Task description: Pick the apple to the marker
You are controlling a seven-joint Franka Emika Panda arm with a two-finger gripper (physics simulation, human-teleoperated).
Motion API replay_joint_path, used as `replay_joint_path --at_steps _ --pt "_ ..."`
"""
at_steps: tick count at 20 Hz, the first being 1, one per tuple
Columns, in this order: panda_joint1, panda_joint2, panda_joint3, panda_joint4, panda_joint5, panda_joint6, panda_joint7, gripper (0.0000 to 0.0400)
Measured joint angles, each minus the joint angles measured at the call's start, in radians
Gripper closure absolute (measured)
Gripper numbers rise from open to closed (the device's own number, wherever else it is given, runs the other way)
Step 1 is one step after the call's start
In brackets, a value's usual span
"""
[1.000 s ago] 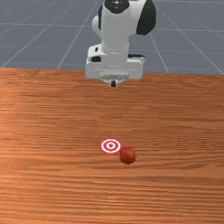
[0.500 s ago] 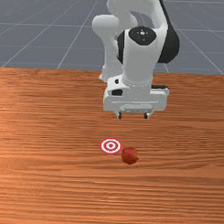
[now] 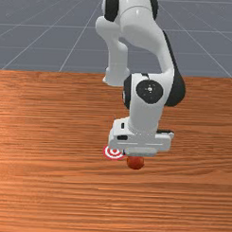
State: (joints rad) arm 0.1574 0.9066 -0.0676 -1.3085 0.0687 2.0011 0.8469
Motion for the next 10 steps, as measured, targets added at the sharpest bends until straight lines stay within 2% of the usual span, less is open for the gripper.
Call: replay_joint_path --at_steps 6,7,10 --pt "-0.004 0.089 -0.008 0.059 -0.002 -0.001 0.017 0.0000" --pt "-0.003 0.094 -0.008 0.060 -0.002 -0.001 0.020 0.0110" --pt "-0.002 0.088 -0.010 0.054 -0.002 -0.001 0.025 0.0110"
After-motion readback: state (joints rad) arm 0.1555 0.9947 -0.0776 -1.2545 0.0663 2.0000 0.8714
